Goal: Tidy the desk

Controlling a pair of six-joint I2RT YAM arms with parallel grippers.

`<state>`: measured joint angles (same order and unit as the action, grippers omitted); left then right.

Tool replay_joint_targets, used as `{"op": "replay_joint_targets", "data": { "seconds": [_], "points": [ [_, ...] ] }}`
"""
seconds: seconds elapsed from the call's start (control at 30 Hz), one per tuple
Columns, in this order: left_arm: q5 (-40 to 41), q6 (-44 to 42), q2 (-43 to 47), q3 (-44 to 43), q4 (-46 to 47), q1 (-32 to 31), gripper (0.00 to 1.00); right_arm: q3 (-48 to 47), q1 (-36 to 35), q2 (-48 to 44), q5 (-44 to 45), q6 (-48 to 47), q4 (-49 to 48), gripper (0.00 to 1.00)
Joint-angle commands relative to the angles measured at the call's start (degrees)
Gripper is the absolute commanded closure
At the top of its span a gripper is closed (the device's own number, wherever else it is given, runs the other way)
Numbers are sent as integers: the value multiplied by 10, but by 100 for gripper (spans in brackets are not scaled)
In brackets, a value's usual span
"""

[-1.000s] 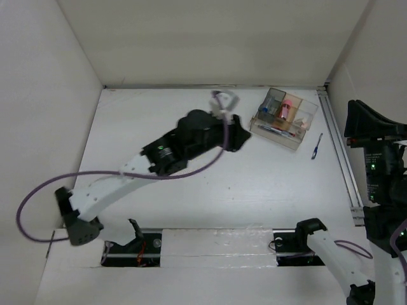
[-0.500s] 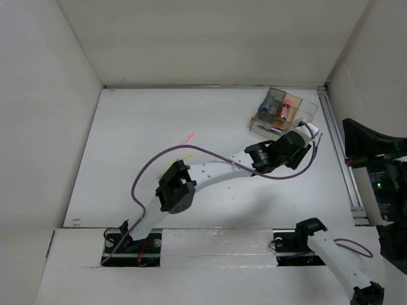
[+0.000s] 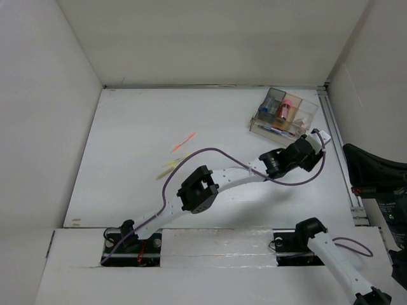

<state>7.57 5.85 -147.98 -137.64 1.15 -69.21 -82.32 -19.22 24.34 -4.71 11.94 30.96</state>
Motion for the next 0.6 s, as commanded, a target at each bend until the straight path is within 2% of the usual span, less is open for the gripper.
{"op": "replay_joint_targets", "data": {
  "seconds": [0.0,0.13,0.17,0.2,0.23,0.3,0.33,0.37,0.43,0.5,0.57],
  "points": [
    [-21,-28,-12,-26,76,4,54,19,-4,-8,-8,-4,9,93],
    [-46,-17,-22,-6,86,9,53,80,-4,-18,90,4,15,89],
    [-52,-6,-12,17,106,9,54,94,-4,-16,150,11,10,89],
    [-58,0,4,53,128,9,56,108,-4,-11,186,12,9,89],
    [-71,6,49,140,154,9,60,134,-4,-5,213,13,4,89],
    [-101,17,106,239,256,9,71,157,-4,29,293,12,-14,89],
    [-109,20,163,339,301,9,73,170,-4,46,320,12,-20,89],
    [-107,22,188,385,386,9,75,171,-4,80,362,6,-33,90],
    [-81,0,252,485,450,-13,78,158,9,114,391,3,-35,90],
    [-35,-23,279,525,517,-30,81,152,30,161,438,-1,-66,91],
    [-2,-49,320,574,572,-52,82,140,73,204,416,4,-71,91]
  ]
}}
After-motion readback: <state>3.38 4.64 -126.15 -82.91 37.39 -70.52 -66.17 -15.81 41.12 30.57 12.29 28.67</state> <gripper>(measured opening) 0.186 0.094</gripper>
